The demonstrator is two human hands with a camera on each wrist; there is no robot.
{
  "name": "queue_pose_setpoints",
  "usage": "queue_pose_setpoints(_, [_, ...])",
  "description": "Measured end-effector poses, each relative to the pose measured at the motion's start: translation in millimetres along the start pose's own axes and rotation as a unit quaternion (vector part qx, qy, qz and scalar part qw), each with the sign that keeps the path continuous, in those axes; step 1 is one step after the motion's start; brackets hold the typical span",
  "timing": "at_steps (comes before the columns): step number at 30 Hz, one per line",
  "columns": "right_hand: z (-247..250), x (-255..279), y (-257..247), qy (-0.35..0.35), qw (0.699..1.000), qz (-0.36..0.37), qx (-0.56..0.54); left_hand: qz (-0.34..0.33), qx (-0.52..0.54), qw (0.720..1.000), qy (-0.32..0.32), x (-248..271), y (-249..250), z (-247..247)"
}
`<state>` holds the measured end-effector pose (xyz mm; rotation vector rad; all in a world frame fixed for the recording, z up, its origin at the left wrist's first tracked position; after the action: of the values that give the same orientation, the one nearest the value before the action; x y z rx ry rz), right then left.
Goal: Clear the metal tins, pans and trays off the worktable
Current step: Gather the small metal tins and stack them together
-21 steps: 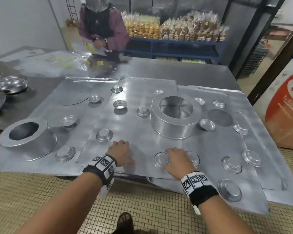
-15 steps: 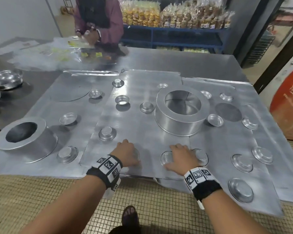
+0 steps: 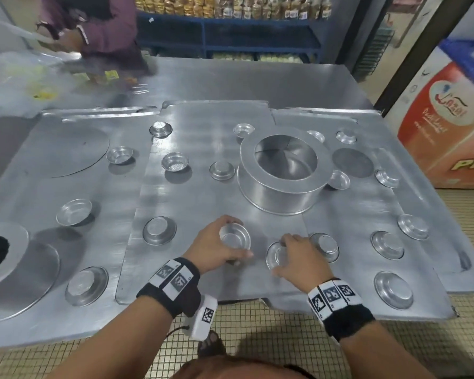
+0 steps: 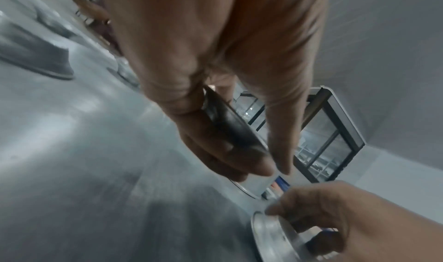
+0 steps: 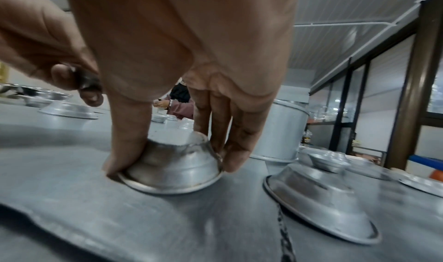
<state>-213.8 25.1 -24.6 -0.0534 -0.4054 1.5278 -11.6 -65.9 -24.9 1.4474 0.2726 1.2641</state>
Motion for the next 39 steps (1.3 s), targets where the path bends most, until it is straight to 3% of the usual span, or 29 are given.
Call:
queue_pose_setpoints(3, [9.0, 9.0, 2.4, 0.09, 0.99, -0.01, -0.109, -0.028, 0.016, 0.999, -0.022, -5.3, -4.2, -6.7])
queue_pose_setpoints(7, [27.3, 20.7, -2.2, 0.214, 0.965, 0.007, -0.154, -0.031, 0.0, 0.999, -0.039, -14.6, -9.9, -13.7])
queue_pose_setpoints(12, [38.0, 20.2, -10.0, 0.316, 0.92, 0.101, -0.211, 0.038, 0.073, 0.995, -0.052, -20.9, 0.0, -24.3])
queue_pose_setpoints(15, [38.0, 16.5, -9.0, 0.309, 0.91, 0.143, -0.237, 0.052, 0.127, 0.989, -0.047, -21.3, 12.3, -33.4])
queue_pose_setpoints(20, [31.8, 9.1, 5.5, 0.269, 0.908, 0.17, -0.273, 0.087, 0.169, 0.976, -0.103, -21.2, 26.3, -52.3])
queue_pose_setpoints(30, [28.2, 0.1, 44.7, 0.207, 0.918, 0.151, -0.303, 0.049, 0.135, 0.986, -0.079, -32.1, 43.3, -86.6])
queue_pose_setpoints(39, [38.8, -4.4, 75.7, 0.094, 0.919, 0.191, -0.331, 0.047, 0.116, 0.989, -0.072, -42.2, 48.7, -105.5])
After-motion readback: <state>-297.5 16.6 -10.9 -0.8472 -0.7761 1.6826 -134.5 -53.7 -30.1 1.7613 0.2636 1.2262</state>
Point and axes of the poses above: each hand's wrist, its own x-axis away from the middle knuckle, its own z-axis out of the back of the hand, y = z × x, the point moved 2 cm from there along -x, towards the middle knuckle, and after that the axes turned 14 degrees about z, right-handed, at the moved point
